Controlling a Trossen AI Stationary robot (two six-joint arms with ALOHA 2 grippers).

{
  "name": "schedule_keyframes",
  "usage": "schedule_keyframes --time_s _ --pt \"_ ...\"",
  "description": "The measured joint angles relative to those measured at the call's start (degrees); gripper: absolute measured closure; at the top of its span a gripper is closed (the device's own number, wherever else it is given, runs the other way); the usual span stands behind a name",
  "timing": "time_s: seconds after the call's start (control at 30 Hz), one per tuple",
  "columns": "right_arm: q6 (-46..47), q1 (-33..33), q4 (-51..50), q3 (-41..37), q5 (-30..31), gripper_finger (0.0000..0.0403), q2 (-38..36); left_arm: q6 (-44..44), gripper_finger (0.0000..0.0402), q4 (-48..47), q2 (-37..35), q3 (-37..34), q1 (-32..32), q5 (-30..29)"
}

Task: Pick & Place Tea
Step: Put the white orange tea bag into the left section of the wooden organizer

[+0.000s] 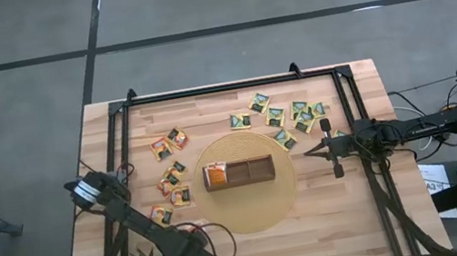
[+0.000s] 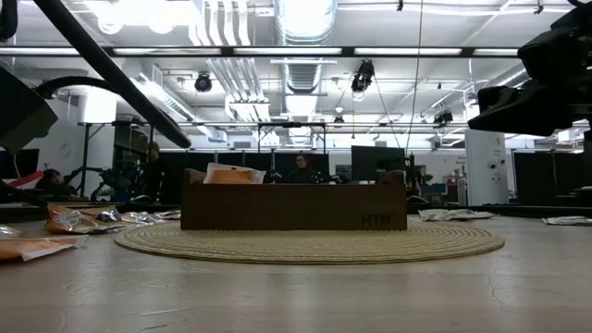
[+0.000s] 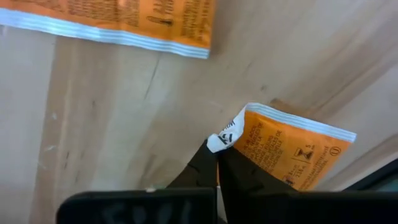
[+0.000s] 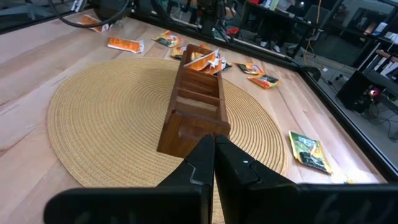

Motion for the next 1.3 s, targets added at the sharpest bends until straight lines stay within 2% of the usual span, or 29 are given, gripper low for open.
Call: schedule_keyframes --time_s 0.13,0.4,0.5,0.67,0.8,1.03,1.17,1.3 --pt "0.0 0.0 0.01 0.0 0.0 0.0394 0.0 0.29 0.04 -2.05 -0.66 2.64 -0.09 -2.22" --pt "0.0 -0.02 0.01 0.02 0.02 0.0394 -0.04 6.48 0.0401 -7.91 -2.61 12.67 0.93 -21.02" --pt "0.0 -0.02 0.0 0.01 0.01 0.0394 -0.04 8.86 0.0401 -14.33 -2.62 17.2 1.85 -30.18" --pt "0.0 0.0 0.0 0.0 0.0 0.0394 -0.07 9.71 0.0401 -24.91 -2.71 21.31 4.03 -50.18" --pt "0.0 0.0 0.0 0.0 0.0 0.0394 -0.04 13.1 0.0401 -25.9 -2.71 21.31 7.32 -60.11" --pt "0.0 -0.02 0.02 0.0 0.0 0.0394 -0.04 30.62 0.0401 -22.34 -1.17 20.87 15.49 -69.04" --pt "0.0 -0.02 0.0 0.01 0.02 0.0394 -0.04 30.89 0.0401 -22.51 -0.78 20.49 18.22 -73.09" --pt "0.0 -0.02 0.02 0.0 0.02 0.0394 -0.02 29.23 0.0401 -22.21 -0.76 19.21 17.94 -74.85"
